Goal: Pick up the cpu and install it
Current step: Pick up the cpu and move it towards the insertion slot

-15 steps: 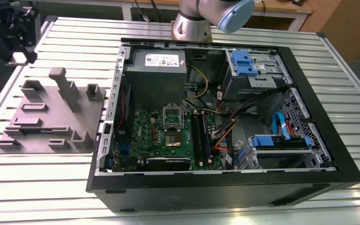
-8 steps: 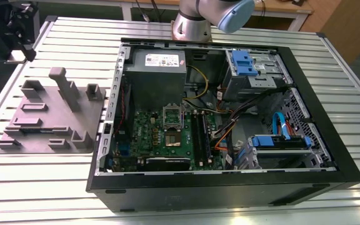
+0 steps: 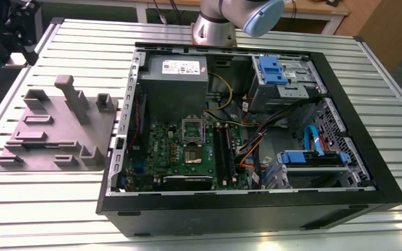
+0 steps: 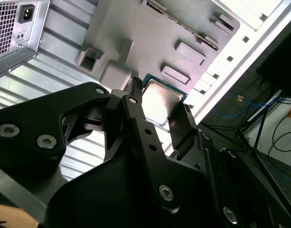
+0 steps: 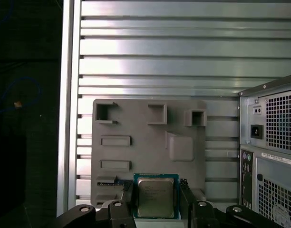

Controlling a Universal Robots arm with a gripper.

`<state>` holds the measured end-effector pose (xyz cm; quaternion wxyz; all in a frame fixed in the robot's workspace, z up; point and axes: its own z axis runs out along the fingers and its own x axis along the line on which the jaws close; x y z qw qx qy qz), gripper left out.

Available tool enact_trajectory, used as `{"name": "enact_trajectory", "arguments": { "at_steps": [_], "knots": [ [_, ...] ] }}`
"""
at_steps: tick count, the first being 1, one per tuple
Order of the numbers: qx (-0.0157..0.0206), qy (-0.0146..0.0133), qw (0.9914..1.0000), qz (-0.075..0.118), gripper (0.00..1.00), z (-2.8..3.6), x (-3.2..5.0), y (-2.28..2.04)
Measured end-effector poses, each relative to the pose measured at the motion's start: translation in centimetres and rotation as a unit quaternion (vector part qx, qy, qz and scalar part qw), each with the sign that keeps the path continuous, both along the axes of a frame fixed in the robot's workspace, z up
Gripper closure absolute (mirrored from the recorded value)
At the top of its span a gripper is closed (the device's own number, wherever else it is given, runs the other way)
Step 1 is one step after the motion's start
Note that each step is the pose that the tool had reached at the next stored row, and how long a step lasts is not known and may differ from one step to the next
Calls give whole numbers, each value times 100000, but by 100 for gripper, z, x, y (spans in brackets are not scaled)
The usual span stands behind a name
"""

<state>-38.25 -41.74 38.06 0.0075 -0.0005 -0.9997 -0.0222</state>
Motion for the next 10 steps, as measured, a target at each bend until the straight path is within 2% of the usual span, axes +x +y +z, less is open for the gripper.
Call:
{"name": "enact_trajectory", "arguments": {
  "at_steps": [6,10],
  "knots": [
    [4,-4,100000,-2,53,69,0,0],
    [5,-9,100000,-1,53,71,0,0]
  ]
}}
